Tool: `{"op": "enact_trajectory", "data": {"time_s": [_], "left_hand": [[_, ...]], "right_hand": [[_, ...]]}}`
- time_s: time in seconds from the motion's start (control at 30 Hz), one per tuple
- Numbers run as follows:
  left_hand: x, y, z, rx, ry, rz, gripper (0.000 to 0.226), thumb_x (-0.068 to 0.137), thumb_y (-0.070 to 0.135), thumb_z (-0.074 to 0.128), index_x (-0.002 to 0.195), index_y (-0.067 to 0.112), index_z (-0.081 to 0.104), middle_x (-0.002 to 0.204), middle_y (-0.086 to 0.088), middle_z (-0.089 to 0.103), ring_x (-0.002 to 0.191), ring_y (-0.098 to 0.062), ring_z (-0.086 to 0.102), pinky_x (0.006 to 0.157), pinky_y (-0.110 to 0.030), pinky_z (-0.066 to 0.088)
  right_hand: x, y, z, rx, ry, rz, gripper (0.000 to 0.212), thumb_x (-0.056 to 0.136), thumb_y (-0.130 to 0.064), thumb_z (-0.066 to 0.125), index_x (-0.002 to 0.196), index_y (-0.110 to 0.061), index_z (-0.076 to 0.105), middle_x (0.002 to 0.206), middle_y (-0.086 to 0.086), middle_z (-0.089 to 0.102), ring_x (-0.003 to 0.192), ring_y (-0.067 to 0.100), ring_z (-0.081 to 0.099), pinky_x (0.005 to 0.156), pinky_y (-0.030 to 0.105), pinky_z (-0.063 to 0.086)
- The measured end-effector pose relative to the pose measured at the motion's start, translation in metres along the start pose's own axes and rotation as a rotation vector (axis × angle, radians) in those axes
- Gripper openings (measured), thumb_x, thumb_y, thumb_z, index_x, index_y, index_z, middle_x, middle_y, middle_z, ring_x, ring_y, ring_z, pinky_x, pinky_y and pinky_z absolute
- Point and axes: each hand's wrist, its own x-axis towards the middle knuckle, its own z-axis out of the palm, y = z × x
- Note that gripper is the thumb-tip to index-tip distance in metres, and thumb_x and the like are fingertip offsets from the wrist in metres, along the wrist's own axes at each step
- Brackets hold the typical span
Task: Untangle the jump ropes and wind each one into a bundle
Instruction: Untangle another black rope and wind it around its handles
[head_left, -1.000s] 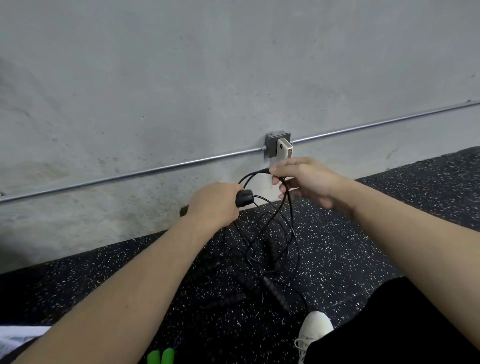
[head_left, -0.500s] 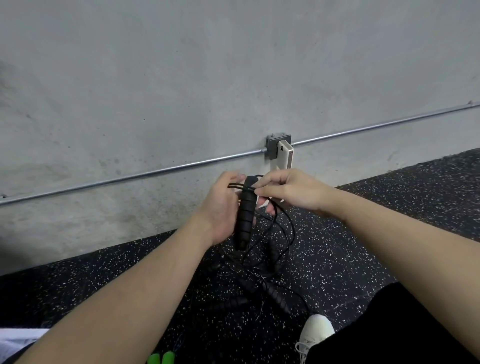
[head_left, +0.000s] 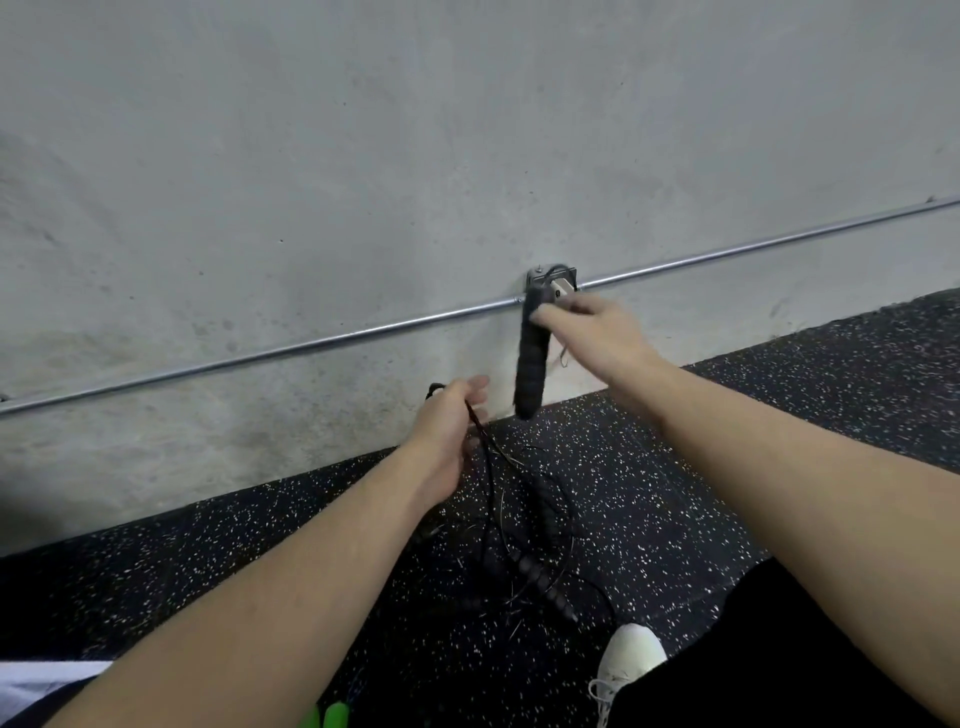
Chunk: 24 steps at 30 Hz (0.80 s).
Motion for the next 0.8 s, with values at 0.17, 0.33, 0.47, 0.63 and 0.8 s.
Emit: {"op": "enact_trajectory", "data": {"time_s": [0.17,0.33,0.47,0.63,0.8], "left_hand": [[0.004,-0.004,-0.012,-0.008,-0.025,-0.178,0.015,0.107,0.013,0.046,0.112,0.006,0.058,0.063,-0.004,0.053,0.056,-0.021,0.055,0.059,-0.038,0.056],[0.007,-0.01,-0.016,0.308,0.08,-0.138,0.023,0.109,0.026,0.043,0.121,0.007,0.044,0.078,-0.005,0.052,0.057,-0.015,0.044,0.051,-0.031,0.045],[0.004,-0.008,-0.02,0.374,0.174,0.103,0.021,0.111,0.028,0.037,0.13,0.02,0.038,0.096,-0.004,0.054,0.071,-0.014,0.048,0.06,-0.029,0.047],[-0.001,-0.004,-0.032,0.156,0.189,0.196,0.025,0.109,0.02,0.04,0.133,0.027,0.036,0.093,-0.001,0.059,0.056,-0.008,0.041,0.045,-0.021,0.039],[-0.003,-0.001,-0.034,0.059,0.035,0.29,0.023,0.107,0.016,0.043,0.125,0.021,0.056,0.073,0.005,0.064,0.051,-0.009,0.034,0.043,-0.022,0.026]], "right_hand": [[0.009,-0.005,-0.025,-0.151,0.257,-0.143,0.023,0.07,-0.053,0.065,0.09,-0.042,0.067,0.149,-0.01,0.033,0.139,0.01,0.03,0.115,0.041,0.024],[-0.001,0.001,-0.015,0.334,-0.074,-0.166,0.016,0.076,-0.037,0.054,0.084,-0.023,0.053,0.103,-0.007,0.062,0.082,0.005,0.057,0.072,0.033,0.042],[0.002,-0.001,-0.01,0.534,-0.177,-0.155,0.027,0.078,-0.029,0.051,0.099,-0.013,0.045,0.088,0.002,0.07,0.078,0.019,0.068,0.07,0.031,0.047],[0.0,0.002,-0.003,0.518,-0.292,0.112,0.03,0.091,-0.022,0.059,0.112,-0.015,0.038,0.089,0.011,0.056,0.051,0.019,0.056,0.053,0.034,0.057],[-0.009,0.015,0.008,-0.152,-0.369,-0.029,0.05,0.087,-0.018,0.073,0.128,-0.026,0.046,0.069,-0.002,0.055,0.04,0.006,0.05,0.042,0.02,0.042]]}}
